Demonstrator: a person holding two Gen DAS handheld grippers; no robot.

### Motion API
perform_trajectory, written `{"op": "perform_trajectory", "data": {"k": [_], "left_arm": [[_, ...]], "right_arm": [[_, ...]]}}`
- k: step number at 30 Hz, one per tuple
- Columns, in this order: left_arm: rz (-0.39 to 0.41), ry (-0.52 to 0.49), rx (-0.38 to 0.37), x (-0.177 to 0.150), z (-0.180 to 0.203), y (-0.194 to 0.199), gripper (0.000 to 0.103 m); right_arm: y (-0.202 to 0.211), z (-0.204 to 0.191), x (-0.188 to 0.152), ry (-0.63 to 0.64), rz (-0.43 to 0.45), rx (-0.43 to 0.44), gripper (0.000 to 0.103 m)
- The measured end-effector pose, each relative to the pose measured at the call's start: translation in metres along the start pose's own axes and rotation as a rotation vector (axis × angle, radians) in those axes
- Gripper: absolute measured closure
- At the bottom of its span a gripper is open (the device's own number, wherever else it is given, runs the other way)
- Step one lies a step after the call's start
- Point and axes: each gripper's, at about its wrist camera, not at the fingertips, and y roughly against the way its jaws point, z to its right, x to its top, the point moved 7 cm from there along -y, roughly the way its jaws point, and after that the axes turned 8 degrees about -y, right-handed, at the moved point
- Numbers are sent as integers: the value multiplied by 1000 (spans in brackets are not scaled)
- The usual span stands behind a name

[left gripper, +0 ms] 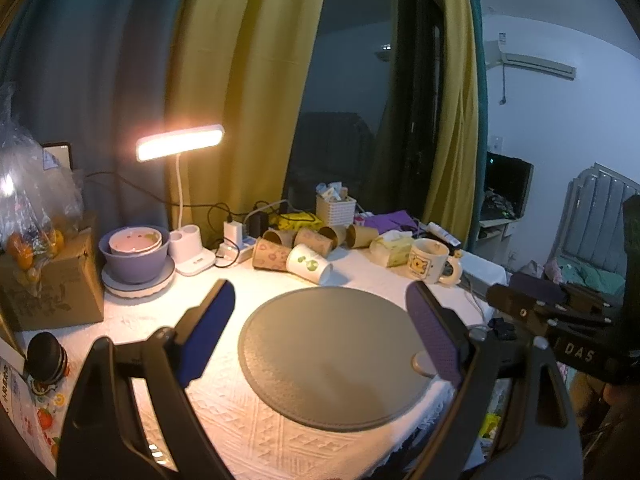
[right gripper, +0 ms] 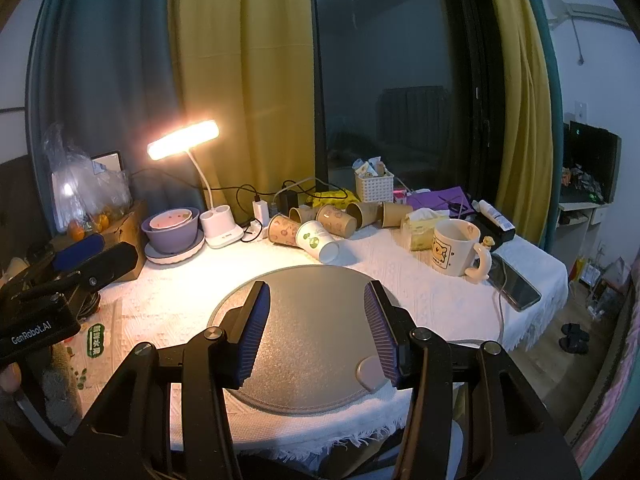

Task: Flip cup upright

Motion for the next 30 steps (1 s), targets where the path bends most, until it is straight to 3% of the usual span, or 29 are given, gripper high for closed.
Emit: {"op": "perform_trajectory", "data": {"k": [30], "left_arm": [[3, 3, -27, 0, -1, 0, 15]], "right_arm": [[0, -4, 3, 6, -4, 0, 51]]}}
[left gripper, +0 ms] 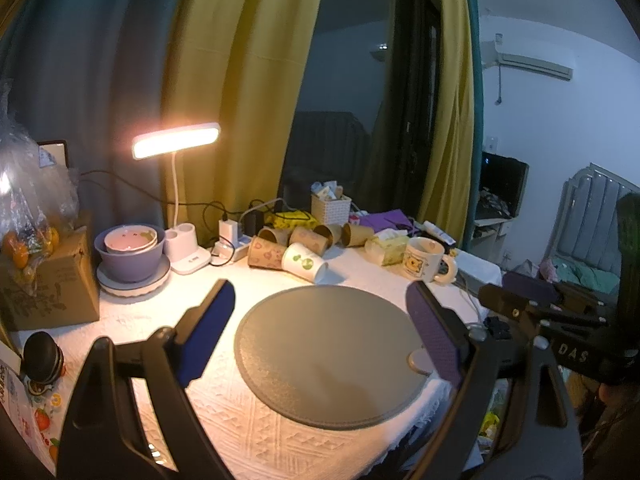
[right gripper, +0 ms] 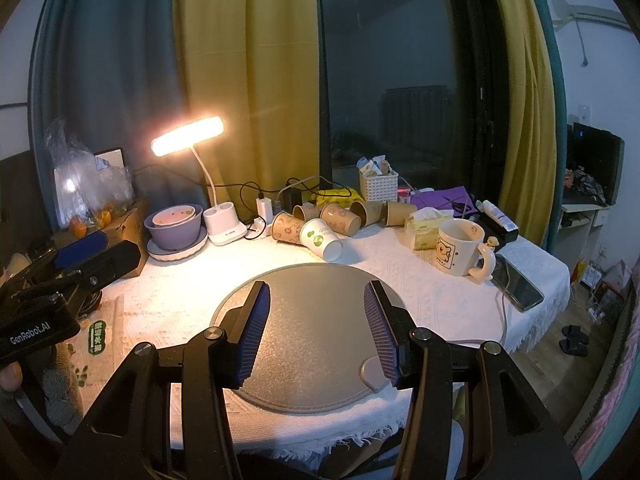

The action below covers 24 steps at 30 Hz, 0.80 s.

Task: Flip cup upright

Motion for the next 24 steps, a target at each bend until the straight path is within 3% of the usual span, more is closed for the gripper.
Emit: {"op": "perform_trajectory", "data": {"k": [24], "left_arm": [[-6, -7, -1, -7, 3, -3, 15]], "right_arm": [[-3, -3, -2, 7, -5, 3, 51]]}}
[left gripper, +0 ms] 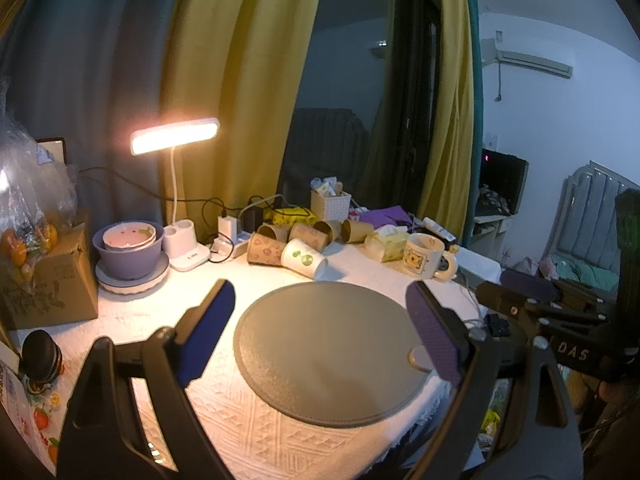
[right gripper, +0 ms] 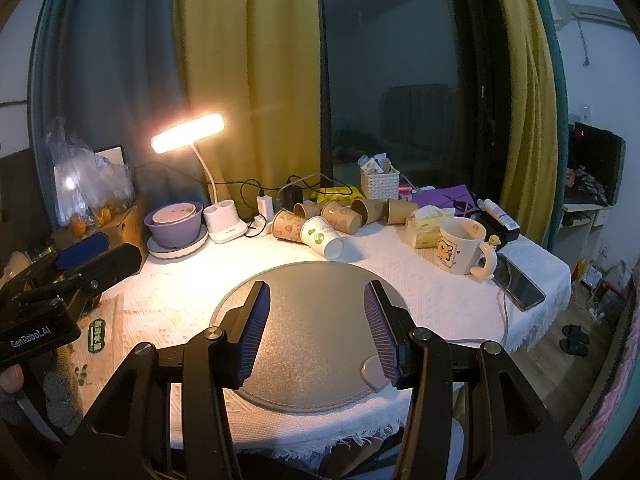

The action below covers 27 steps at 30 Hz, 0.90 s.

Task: Flip cup upright

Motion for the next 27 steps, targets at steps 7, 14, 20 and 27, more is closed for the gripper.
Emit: {"op": "perform_trajectory", "data": {"k": [7, 14, 20, 27], "left_arm": [[-43, -33, -4, -9, 2, -22, 15], [-145, -4, -23, -17, -4, -68, 15], [-210, 68, -3, -21, -13, -104, 15], [-320, 89, 25, -29, -15, -162, 15]], "right_arm": [[-19, 1, -5, 16, -33, -3, 51], [-62, 15, -6, 45, -103, 5, 51], [-98, 36, -1, 38, -151, 14, 51], [-145, 66, 10, 13, -208, 17, 51]]}}
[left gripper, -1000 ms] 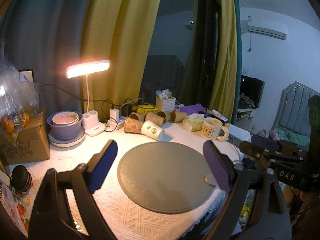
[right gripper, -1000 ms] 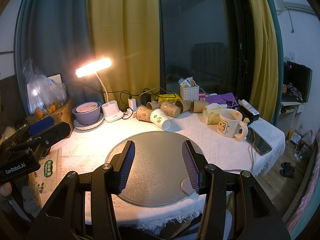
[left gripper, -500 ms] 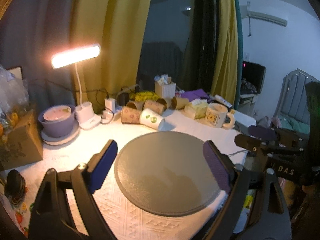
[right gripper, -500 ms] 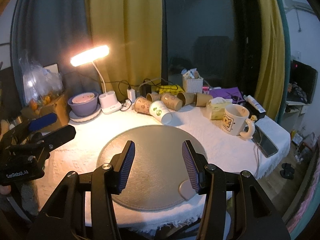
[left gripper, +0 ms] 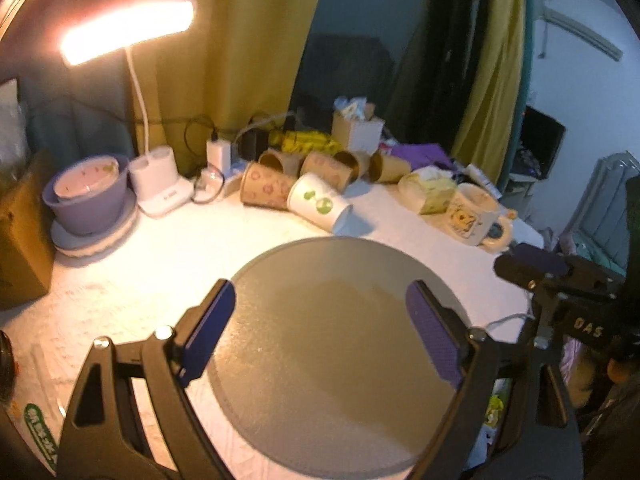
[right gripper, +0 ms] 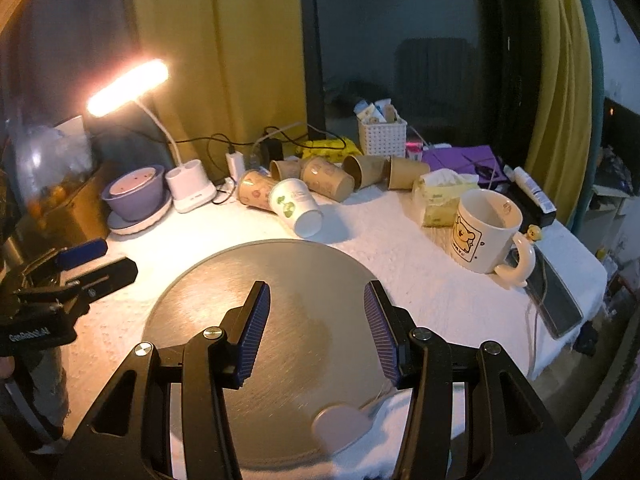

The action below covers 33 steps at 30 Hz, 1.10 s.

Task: Flip cup upright
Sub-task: 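Move the left tool toward the tipped white green-print paper cup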

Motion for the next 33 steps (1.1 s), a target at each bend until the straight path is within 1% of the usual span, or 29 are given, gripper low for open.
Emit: {"op": "perform_trajectory", "data": {"k": [2, 6, 10, 13, 18, 21, 24, 28, 33], "left_arm": [[-29, 11, 1, 2, 0, -16, 15], [-57, 11, 11, 12, 6, -43, 15], [-74, 23, 16, 22, 10, -69, 15], [-98, 38, 16, 28, 7, -90, 15], [-126, 93, 5, 47, -4, -128, 15], [-158, 139, -13, 57, -8, -157, 15], [-171, 148, -13, 63, -8, -179, 15], [-202, 170, -24, 67, -9, -207, 15], [-246, 226, -54, 68, -15, -235, 15]], "right_arm": [[-11, 7, 7, 0, -7, 6, 51], [-35, 19, 22, 2, -25, 21, 51], [-67, 31, 36, 37, -63, 11, 51], [-86, 39, 48, 58, -75, 14, 51], [-112, 48, 66, 64, -79, 24, 51], [-129, 52, 73, 60, -85, 28, 51], [-146, 54, 80, 59, -97, 35, 51], [-167, 57, 87, 63, -107, 42, 51], [-189, 63, 93, 65, -123, 43, 51]]}}
